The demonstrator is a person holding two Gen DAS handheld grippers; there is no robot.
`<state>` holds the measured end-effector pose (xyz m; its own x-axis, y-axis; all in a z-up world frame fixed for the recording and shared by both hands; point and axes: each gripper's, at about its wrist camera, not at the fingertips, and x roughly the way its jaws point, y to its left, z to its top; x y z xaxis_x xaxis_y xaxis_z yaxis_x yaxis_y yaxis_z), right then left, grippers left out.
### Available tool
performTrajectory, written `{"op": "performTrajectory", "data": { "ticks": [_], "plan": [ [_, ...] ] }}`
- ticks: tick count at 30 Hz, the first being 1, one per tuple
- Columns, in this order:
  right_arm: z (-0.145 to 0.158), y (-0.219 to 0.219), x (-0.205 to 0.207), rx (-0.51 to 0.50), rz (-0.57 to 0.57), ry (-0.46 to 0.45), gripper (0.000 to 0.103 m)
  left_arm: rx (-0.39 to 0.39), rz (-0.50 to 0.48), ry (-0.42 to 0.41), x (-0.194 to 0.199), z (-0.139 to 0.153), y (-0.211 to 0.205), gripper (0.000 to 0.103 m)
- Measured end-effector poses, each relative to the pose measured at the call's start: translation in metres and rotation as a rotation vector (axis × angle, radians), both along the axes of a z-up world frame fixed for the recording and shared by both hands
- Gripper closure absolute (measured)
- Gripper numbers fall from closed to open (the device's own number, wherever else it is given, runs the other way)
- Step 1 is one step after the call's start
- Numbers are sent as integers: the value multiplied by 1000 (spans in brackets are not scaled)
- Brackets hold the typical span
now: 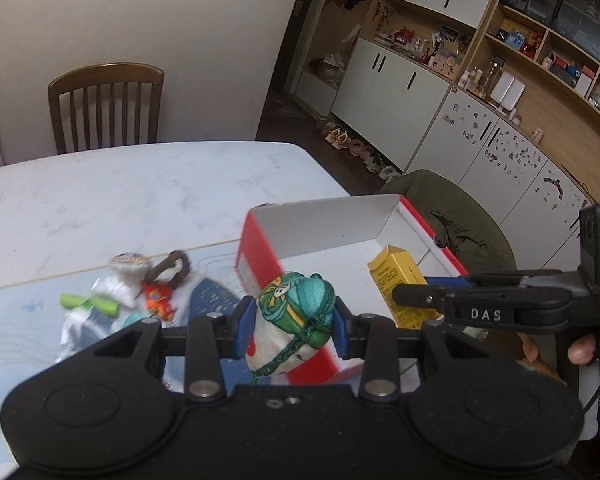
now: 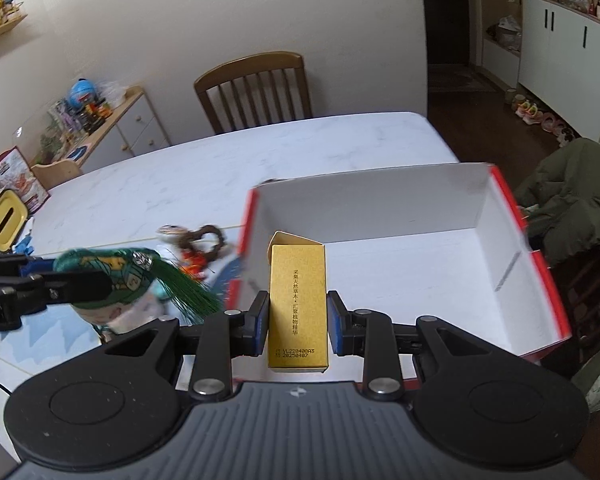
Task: Organize objects
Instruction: 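Carry the yellow box and cartoon pouch with both grippers over the red-and-white box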
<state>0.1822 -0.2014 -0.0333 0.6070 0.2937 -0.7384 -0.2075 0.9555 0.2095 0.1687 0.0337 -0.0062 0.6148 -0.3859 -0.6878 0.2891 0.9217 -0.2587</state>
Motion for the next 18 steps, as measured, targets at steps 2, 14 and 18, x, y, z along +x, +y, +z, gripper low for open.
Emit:
{"op": "performTrajectory", "data": {
  "ticks": [2,14,18],
  "plan": [
    [-2,-14,4,1,-10,2,75,5,1,0,7,3,-13,65],
    [-17,-84,21,-14,-65,7,75,19,-17,-12,59,17,-86,65],
    [-25,-97,28,-31,-78,14,75,43,-17,22,82,0,-109,65]
  ]
}}
